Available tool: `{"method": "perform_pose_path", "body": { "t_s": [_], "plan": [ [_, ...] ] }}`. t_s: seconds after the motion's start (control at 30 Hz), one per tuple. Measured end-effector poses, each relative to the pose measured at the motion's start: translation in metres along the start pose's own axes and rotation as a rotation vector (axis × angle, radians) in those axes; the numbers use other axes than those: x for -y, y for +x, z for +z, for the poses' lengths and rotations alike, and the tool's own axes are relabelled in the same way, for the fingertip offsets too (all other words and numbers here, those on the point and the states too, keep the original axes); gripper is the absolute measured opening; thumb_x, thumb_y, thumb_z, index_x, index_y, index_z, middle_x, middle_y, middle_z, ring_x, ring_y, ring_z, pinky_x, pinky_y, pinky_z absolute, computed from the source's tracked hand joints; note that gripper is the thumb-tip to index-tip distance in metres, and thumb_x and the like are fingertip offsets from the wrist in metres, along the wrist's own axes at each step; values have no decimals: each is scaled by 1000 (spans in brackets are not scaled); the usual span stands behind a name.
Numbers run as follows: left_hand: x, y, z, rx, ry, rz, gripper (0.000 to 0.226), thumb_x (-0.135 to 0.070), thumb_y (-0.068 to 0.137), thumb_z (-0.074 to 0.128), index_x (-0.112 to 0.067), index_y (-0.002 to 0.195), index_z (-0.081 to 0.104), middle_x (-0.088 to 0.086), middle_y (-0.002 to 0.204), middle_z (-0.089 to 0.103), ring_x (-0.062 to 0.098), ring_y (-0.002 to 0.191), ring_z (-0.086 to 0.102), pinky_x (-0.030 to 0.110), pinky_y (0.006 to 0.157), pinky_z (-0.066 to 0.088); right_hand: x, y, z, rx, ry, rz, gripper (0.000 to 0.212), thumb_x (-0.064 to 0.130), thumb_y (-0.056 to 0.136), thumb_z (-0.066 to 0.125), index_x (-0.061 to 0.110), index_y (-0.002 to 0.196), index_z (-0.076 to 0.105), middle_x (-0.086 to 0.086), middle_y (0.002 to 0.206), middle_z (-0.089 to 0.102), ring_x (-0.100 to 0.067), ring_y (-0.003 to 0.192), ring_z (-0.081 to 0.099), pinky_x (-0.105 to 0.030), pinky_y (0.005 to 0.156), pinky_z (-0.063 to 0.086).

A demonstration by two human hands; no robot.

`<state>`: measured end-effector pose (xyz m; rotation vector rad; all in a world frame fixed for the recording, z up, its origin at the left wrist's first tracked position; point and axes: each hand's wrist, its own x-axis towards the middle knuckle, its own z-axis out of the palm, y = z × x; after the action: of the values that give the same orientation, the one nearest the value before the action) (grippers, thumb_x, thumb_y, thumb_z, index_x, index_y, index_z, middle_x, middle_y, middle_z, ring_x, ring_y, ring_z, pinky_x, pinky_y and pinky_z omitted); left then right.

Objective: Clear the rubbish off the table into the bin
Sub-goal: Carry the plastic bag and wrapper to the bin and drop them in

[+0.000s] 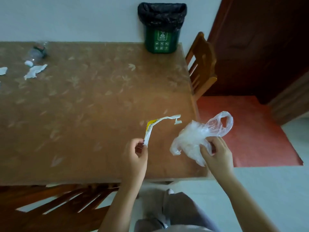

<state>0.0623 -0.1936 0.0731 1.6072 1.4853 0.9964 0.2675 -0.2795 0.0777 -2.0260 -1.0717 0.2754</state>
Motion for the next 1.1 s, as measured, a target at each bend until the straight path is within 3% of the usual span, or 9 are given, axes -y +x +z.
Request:
{"method": "perform_pose_path", "body": {
  "t_s": [0.23, 0.4, 0.5, 0.57, 0.63, 0.77, 0.9, 1.0, 1.1],
  "plan": [
    [-51, -19, 70, 172, -51, 162, 34, -8, 80, 63, -40, 78, 52, -4, 73, 62, 17, 64, 58, 40, 62, 51, -56, 0, -60, -264, 61, 79, 14, 3, 73, 65, 9, 83, 57, -4, 77, 53, -8, 63, 41, -7, 59, 35],
    [-89, -24, 159, 266, -115, 188, 16, -27, 76, 54, -43, 79, 55, -1, 72, 60, 22, 57, 56, 46, 55, 49, -118, 26, -110, -351, 107, 125, 10, 16, 71, 57, 15, 80, 54, 0, 73, 51, -9, 65, 43, -9, 58, 34],
    [-123, -24, 224, 335, -123, 191, 10, -34, 79, 53, -43, 82, 54, 2, 75, 60, 28, 61, 59, 46, 55, 50, -157, 55, -150, -350, 114, 127, 16, 10, 73, 62, 21, 79, 52, 1, 74, 52, -3, 69, 47, -9, 59, 35],
    [-152, -22, 264, 356, -131, 202, 13, -31, 80, 54, -43, 83, 54, -5, 74, 58, 28, 63, 60, 48, 57, 53, -179, 80, -180, -347, 98, 109, 23, 1, 73, 66, 19, 79, 53, 2, 75, 52, -1, 71, 48, -8, 60, 35],
    [-179, -20, 298, 331, -105, 235, 20, -20, 80, 60, -39, 82, 55, -12, 69, 56, 22, 61, 58, 48, 54, 53, -198, 107, -210, -348, 72, 92, 23, -5, 72, 67, 14, 80, 56, 2, 75, 52, 2, 71, 48, -6, 61, 35],
    [-220, -5, 343, 219, -7, 276, 17, -5, 80, 65, -20, 86, 60, -10, 74, 60, 13, 66, 58, 28, 57, 50, -224, 165, -251, -366, 59, 73, 20, -5, 72, 67, 9, 81, 57, 9, 74, 50, 6, 72, 48, -5, 62, 35],
    [-226, 27, 361, 177, -45, 243, 17, -7, 82, 62, -23, 88, 59, -1, 79, 62, 20, 68, 59, 42, 59, 52, -227, 227, -255, -276, 105, 4, 21, 0, 75, 66, 16, 81, 54, 8, 76, 52, 2, 72, 48, -5, 60, 35],
    [-239, 57, 362, 104, -40, 210, 29, -7, 83, 61, -36, 81, 55, 0, 74, 61, 22, 65, 58, 37, 59, 49, -219, 278, -242, -214, 136, -58, 26, -2, 74, 66, 19, 81, 52, 11, 79, 51, 2, 75, 49, -5, 59, 35],
    [-247, 101, 362, -10, -20, 183, 25, -8, 83, 61, -32, 82, 57, 1, 75, 62, 23, 68, 60, 37, 62, 49, -208, 336, -222, -153, 177, -124, 24, -2, 74, 66, 18, 83, 56, 12, 81, 53, 1, 75, 50, -7, 59, 37]
  ]
}}
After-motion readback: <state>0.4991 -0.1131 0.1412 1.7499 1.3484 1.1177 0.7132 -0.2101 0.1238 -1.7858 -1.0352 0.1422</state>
